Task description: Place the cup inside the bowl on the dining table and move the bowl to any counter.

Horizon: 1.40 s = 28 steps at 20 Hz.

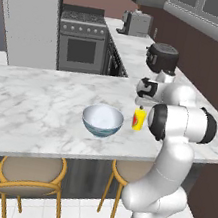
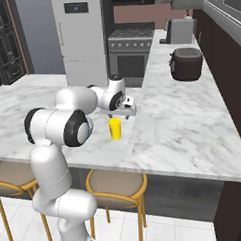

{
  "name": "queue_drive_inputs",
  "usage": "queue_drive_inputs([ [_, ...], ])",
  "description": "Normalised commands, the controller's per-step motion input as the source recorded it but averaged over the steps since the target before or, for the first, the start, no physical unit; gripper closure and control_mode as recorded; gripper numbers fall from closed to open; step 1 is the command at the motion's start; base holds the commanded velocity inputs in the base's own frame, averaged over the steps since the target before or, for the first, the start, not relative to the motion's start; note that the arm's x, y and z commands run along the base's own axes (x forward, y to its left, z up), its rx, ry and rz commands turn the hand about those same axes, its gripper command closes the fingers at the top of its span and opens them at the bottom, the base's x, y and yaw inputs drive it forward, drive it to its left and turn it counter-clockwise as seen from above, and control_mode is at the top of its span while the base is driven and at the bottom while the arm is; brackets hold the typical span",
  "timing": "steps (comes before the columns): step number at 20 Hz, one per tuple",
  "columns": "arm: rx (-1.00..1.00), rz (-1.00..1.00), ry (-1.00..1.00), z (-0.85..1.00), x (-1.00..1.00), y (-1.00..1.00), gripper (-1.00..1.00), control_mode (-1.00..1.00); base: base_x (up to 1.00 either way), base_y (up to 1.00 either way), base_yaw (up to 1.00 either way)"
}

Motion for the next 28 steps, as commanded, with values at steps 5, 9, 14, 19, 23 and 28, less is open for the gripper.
queue_drive_inputs([
  [5, 0.0, 0.0, 0.0, -0.18, 0.0, 0.0, -1.0, -1.0, 0.0, 0.0, 0.0],
  [9, 0.0, 0.0, 0.0, -0.19, 0.0, 0.0, -1.0, -1.0, 0.0, 0.0, 0.0],
  [14, 0.0, 0.0, 0.0, -0.18, 0.0, 0.0, -1.0, -1.0, 0.0, 0.0, 0.0],
  [19, 0.0, 0.0, 0.0, -0.17, 0.0, 0.0, -1.0, -1.0, 0.0, 0.0, 0.0],
  [23, 0.0, 0.0, 0.0, -0.16, 0.0, 0.0, -1.0, -1.0, 0.0, 0.0, 0.0],
  [28, 0.0, 0.0, 0.0, -0.15, 0.0, 0.0, -1.0, -1.0, 0.0, 0.0, 0.0],
])
